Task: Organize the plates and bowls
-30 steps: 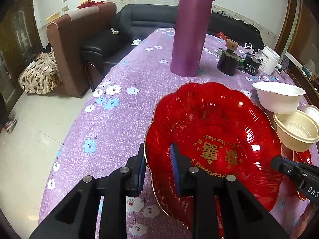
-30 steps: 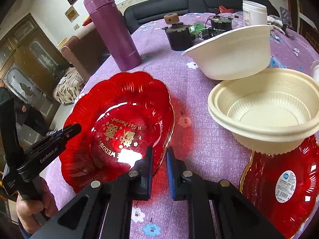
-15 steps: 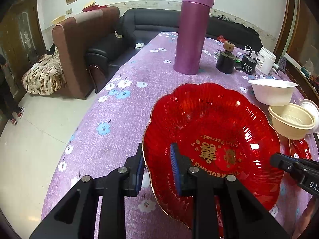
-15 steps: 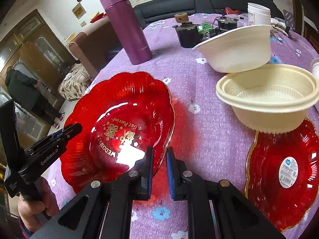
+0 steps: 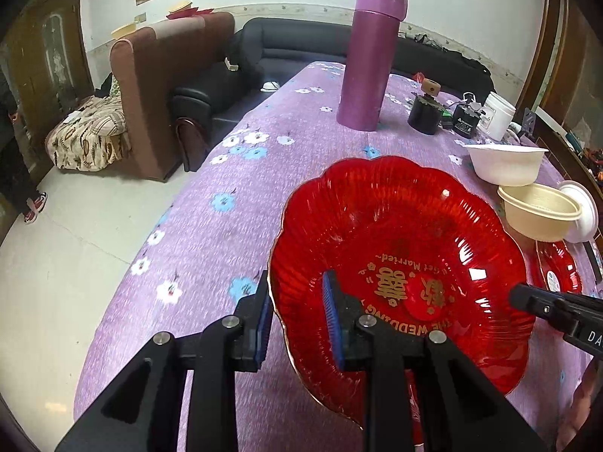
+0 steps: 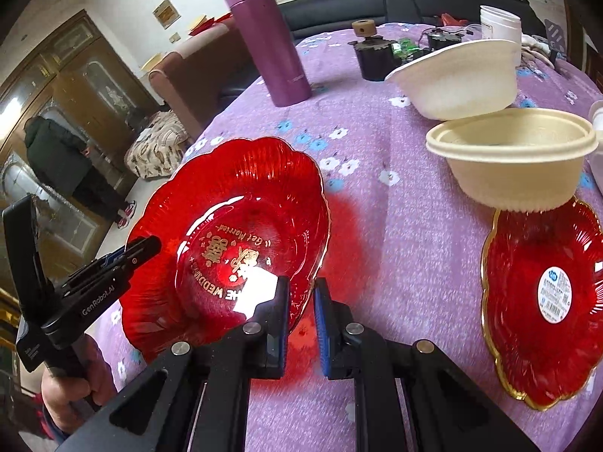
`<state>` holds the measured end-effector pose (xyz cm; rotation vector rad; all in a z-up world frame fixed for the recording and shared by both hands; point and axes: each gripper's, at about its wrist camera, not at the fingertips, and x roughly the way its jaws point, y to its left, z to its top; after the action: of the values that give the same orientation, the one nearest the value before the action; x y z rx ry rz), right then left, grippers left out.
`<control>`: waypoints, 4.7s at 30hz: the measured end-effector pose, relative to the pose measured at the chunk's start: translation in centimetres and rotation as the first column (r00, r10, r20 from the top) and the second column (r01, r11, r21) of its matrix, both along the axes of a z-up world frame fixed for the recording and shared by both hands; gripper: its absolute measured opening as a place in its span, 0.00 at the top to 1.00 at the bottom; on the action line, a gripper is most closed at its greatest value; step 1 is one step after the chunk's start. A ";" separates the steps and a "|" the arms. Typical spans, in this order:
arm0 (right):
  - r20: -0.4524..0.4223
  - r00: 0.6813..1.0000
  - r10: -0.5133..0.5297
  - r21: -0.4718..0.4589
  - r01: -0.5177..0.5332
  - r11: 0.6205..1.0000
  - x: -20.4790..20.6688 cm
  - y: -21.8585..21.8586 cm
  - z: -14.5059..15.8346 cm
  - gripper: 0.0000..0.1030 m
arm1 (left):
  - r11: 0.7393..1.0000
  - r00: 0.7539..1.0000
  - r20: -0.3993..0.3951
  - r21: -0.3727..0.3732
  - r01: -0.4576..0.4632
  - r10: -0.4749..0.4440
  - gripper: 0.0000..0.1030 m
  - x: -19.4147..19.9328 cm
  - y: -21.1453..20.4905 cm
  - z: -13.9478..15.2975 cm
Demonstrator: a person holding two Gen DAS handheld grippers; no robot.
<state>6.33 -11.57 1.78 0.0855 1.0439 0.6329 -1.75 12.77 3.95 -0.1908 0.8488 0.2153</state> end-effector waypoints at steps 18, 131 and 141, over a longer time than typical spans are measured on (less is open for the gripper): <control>-0.017 0.998 0.060 0.034 -0.059 0.998 -2.4 -0.7 -0.9 0.84 | 0.999 0.999 -0.015 -0.032 -0.035 0.035 0.74 -3.0 -0.3 -1.3; 0.029 0.927 -0.374 0.165 0.365 0.916 1.3 -26.5 -2.8 0.88 | 0.945 0.940 -0.100 -0.048 0.324 -0.327 0.85 10.4 -26.3 -2.7; 0.107 0.949 -0.297 0.108 0.286 0.952 0.0 -24.5 -1.9 0.89 | 0.953 0.950 -0.087 -0.066 0.295 -0.300 0.84 8.1 -24.6 -2.9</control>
<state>6.31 -36.07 -0.13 0.2735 0.8630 0.4096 6.32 -11.85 1.03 -0.0991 0.9682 -0.0812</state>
